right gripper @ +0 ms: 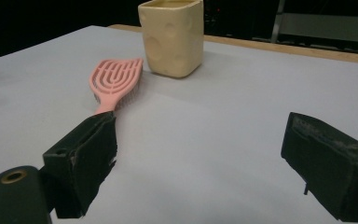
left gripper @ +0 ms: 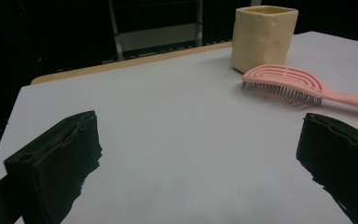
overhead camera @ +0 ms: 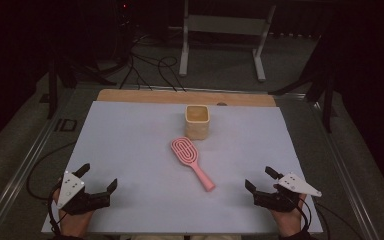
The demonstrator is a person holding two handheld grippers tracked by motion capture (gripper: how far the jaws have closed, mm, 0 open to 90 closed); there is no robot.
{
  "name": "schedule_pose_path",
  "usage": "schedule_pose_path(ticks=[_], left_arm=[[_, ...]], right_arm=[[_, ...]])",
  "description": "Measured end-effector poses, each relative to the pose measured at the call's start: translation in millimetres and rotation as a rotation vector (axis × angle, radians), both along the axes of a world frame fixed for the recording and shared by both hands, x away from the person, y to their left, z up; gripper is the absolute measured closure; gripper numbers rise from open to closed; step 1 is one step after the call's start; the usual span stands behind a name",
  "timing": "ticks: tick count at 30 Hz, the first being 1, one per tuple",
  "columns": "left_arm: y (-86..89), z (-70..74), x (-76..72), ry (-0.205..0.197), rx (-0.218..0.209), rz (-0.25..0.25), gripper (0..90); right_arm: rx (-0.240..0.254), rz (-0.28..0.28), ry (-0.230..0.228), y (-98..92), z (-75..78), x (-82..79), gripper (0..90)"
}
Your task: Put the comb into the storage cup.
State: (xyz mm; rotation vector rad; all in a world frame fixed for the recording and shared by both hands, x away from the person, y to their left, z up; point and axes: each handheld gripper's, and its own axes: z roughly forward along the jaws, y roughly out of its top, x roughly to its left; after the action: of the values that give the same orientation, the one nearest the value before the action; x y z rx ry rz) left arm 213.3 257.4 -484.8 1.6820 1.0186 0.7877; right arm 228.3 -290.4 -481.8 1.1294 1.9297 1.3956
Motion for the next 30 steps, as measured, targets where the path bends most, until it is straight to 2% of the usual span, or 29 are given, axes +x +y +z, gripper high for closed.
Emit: schedule_pose_path(ticks=[11,15,24,26,30], left_arm=[[-0.4,-2.3,0.1,0.004,-0.003,0.015,0.2],[-2.5,-3.4,0.3,0.014,0.01,0.017,0.2],[-2.2,-5.0,0.9,0.025,0.01,0.023,0.2],[-3.9,-5.7,1.1,0.028,0.014,0.019,0.2],[-5.7,-6.3,1.2,0.032,0.022,0.018,0.2]], right_arm=[[-0.005,0.003,0.071,4.1,-0.4,5.8,9.2],[-0.019,0.011,0.09,8.5,5.3,8.4,9.1],[-0.038,0.021,0.136,16.1,14.8,15.6,8.6],[-0.048,0.027,0.159,20.6,17.7,19.2,8.5],[-0.065,0.03,0.175,28.7,22.7,24.7,8.4]])
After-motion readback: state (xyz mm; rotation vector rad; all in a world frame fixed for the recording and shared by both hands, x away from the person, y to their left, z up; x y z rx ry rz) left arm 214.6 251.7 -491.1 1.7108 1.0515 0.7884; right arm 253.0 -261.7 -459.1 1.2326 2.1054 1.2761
